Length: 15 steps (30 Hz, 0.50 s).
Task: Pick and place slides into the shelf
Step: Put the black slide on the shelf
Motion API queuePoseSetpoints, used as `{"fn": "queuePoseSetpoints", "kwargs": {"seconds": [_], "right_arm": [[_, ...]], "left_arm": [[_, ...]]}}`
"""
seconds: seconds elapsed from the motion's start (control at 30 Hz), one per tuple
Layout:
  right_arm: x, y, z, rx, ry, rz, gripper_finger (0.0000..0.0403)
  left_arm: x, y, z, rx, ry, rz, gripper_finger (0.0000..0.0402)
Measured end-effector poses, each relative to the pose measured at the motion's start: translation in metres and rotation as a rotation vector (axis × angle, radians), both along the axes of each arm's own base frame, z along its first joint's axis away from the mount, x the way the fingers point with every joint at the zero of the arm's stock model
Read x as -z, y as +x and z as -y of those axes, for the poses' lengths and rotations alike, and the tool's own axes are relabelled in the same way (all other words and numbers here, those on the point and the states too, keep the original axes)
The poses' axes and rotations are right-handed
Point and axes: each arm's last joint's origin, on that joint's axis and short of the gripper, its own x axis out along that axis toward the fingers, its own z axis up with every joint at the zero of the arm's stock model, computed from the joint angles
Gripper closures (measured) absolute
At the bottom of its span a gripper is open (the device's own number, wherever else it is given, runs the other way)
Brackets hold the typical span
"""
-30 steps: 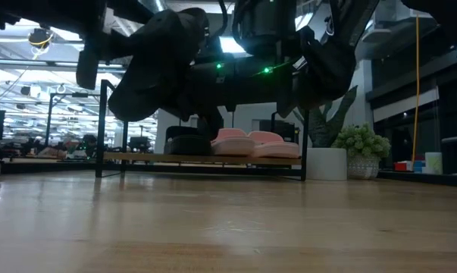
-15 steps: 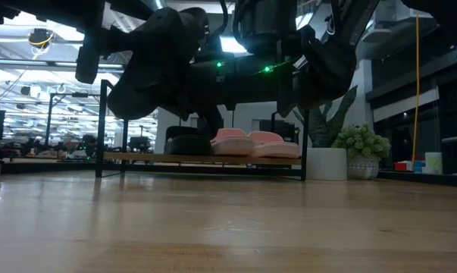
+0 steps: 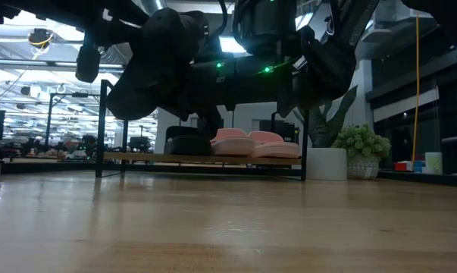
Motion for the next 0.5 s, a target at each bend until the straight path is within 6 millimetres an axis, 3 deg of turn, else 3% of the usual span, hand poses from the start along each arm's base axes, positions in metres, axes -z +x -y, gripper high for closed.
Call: {"fn": "queuePoseSetpoints", "kwargs": {"seconds": [0.2, 0.5], "right_arm": [[0.0, 0.0, 0.0, 0.001, 0.0, 0.0, 0.0335], [0.0002, 0.0004, -0.0012, -0.048, -0.046, -0.015, 0.0335]], "left_arm": [[-0.0002, 0.0, 0.0, 0.0, -0.008, 0.007, 0.039], [-0.0004, -0.0001, 0.0, -0.004, -0.048, 0.041, 0.0398]]}}
